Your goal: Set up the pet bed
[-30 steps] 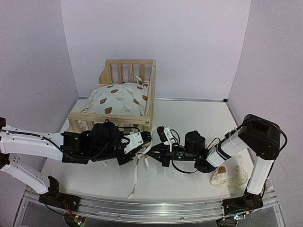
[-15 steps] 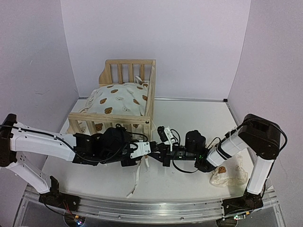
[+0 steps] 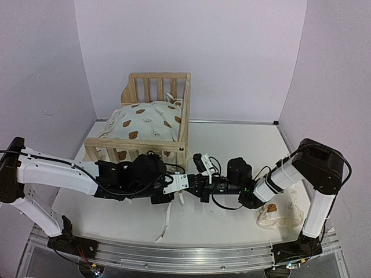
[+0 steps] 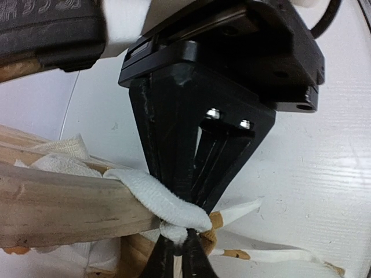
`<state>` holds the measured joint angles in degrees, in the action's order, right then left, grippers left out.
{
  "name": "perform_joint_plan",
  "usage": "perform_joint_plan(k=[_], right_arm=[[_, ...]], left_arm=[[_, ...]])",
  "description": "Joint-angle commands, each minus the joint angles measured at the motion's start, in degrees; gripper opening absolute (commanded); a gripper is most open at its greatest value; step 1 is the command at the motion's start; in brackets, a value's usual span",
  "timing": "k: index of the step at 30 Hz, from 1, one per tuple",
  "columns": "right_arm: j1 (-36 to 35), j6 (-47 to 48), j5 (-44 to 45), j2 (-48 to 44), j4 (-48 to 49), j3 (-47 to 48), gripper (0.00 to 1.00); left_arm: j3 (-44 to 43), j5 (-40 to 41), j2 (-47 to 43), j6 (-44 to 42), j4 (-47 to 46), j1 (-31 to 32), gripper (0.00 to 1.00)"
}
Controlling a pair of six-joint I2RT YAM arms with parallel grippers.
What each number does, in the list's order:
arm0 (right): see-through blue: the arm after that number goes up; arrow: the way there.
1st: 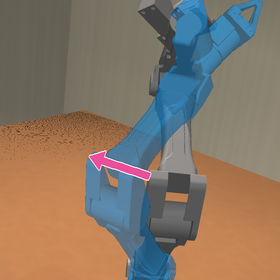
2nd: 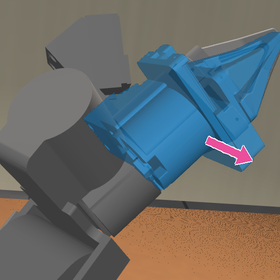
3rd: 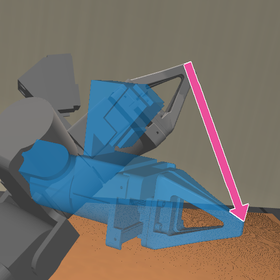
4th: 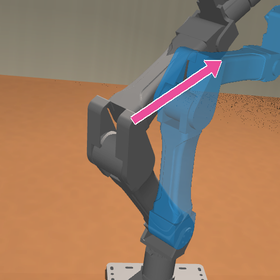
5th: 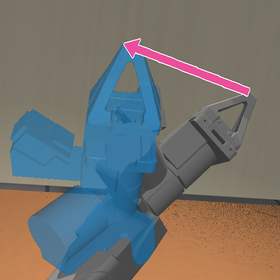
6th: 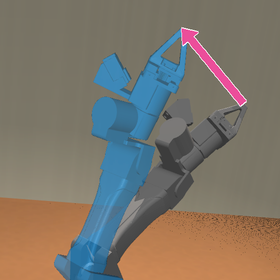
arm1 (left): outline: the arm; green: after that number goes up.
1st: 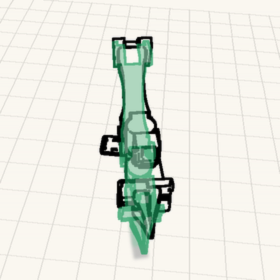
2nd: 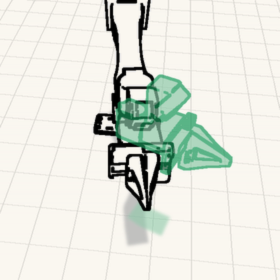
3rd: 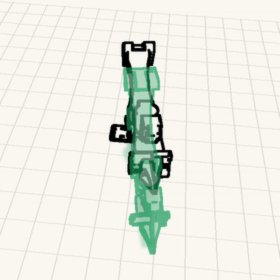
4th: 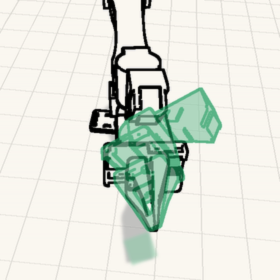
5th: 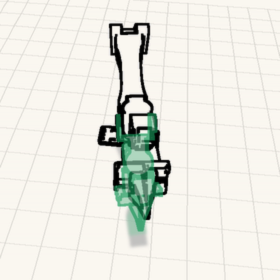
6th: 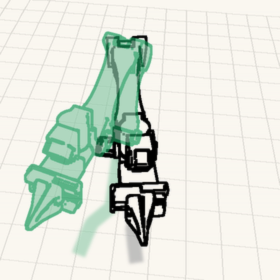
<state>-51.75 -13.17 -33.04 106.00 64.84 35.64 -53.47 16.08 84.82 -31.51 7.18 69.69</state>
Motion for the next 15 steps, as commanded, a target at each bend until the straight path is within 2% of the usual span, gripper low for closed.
perform_joint_plan(k=[1,7,8,9,12,15], right_arm=[[-0.92,-0.52,-3.95,0.03,4.33,2.93,0.0],[-0.92,-3.81,1.44,-3.52,3.71,-2.21,0.02],[-0.9,-5.33,3.5,-4.99,2.41,-3.7,0.16],[-0.7,-6.23,6.26,-7.19,0.34,-5.46,0.22],[-0.44,-7.46,12.91,-14.44,-7.58,-10.1,0.37],[0.15,-3.19,12.54,-22.19,-19.7,-9.36,0.44]], left_arm=[[-3.95,2.87,0.86,1.42,-4.53,-0.96,0.0],[1.74,5.42,-3.69,5.99,-12.37,-0.94,0.0],[2.78,5.95,-4.49,7.61,-13.84,-0.97,0.0],[3.97,6.87,-5.34,8.96,-15.37,-0.91,0.0],[7.04,6.84,-7.8,12.59,-19.61,-0.92,0.0],[9.4,4.48,-9.93,15.95,-24.31,-0.83,0.0]])
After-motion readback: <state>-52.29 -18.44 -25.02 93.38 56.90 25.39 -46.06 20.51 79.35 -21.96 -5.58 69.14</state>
